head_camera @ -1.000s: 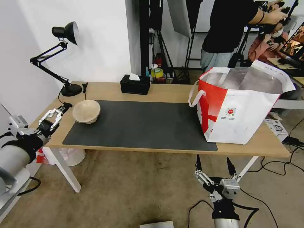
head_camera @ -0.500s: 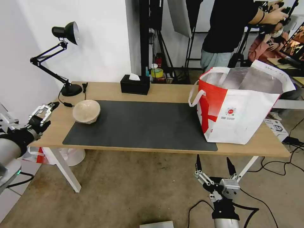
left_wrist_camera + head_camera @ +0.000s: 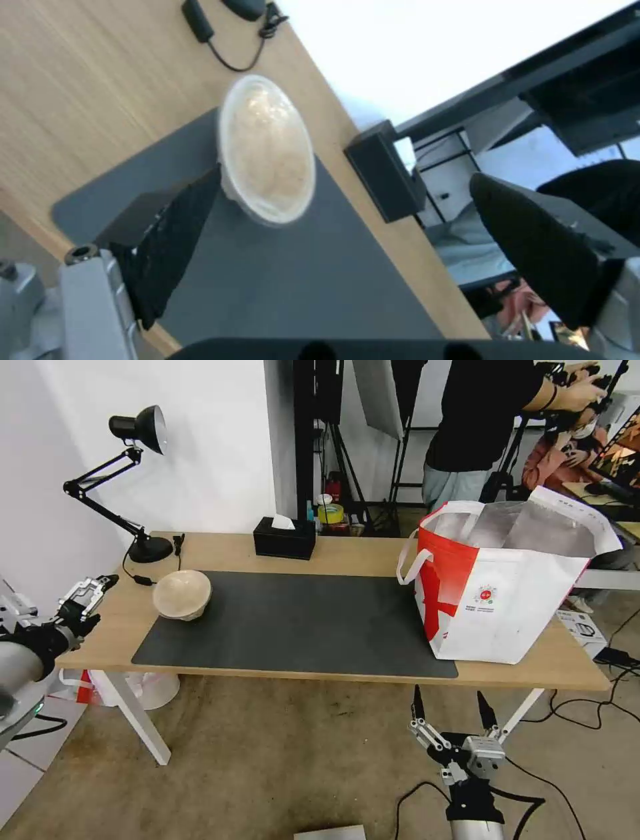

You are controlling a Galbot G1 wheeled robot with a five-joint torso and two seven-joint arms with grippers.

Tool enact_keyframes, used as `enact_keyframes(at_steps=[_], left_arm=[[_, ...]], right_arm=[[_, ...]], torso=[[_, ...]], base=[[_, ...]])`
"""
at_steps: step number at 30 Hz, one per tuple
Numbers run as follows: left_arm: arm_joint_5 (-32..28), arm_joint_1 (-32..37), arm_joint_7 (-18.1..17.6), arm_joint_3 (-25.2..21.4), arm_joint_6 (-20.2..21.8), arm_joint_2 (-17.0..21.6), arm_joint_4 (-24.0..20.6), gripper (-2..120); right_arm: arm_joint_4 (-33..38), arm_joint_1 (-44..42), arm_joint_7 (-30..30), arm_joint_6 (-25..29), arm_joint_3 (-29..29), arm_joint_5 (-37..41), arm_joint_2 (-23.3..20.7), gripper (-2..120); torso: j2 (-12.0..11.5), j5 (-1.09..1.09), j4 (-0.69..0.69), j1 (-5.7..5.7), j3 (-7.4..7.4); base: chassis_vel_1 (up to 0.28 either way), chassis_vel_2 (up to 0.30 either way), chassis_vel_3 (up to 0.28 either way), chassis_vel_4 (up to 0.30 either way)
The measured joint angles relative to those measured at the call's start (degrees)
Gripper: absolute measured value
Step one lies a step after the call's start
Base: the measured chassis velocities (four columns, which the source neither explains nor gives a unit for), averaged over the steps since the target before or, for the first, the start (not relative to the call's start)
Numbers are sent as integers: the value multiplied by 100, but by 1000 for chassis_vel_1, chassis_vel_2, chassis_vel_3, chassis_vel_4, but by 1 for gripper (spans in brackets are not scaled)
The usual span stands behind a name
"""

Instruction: Pick up the trash from the table and place it into the takeout bag.

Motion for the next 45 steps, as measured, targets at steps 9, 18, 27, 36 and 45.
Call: enact_keyframes(at_steps=[9,18,27,36,45], left_arm=[[115,-392,-82,489,1,91,516,100],[173,-851,-165,1079,8,155,888,100],[150,-1341,-196,1477,68,239,1269,100],[125,-1583,-192,1612,80,318,1508,100],[124,-1735,-189,1731,87,340,1669,100]], right_arm=[[0,0,0,0,0,0,0,100],[0,0,0,0,0,0,0,100],[0,0,0,0,0,0,0,100],[0,0,0,0,0,0,0,100],[0,0,0,0,0,0,0,100]], torso=[[0,0,0,0,0],[0,0,-1,0,0],[0,0,-1,0,0],[0,0,0,0,0],[0,0,0,0,0]], base=[[0,0,0,0],[0,0,0,0],[0,0,0,0],[0,0,0,0],[0,0,0,0]])
